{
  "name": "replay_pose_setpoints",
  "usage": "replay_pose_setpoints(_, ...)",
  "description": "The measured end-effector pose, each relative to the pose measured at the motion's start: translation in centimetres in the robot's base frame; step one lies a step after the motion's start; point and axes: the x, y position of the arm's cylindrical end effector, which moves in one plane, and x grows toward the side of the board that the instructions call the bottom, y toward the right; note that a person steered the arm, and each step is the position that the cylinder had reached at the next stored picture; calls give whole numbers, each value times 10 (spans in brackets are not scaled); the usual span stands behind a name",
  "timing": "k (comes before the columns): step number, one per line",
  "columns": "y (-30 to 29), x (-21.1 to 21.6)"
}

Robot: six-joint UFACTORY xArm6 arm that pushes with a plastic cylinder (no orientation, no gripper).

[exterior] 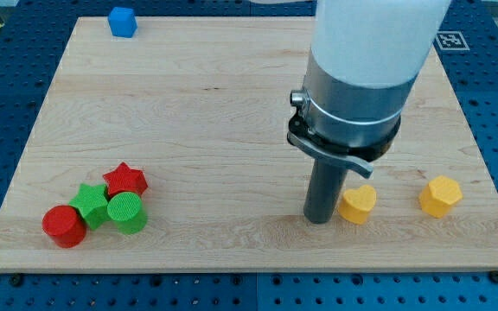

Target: Push the heart into the hexagon

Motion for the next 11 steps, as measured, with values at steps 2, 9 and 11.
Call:
replay_pose_setpoints(2, -2, 0)
replay_pose_setpoints(9, 78, 4)
replay_pose_setpoints(11, 55, 8)
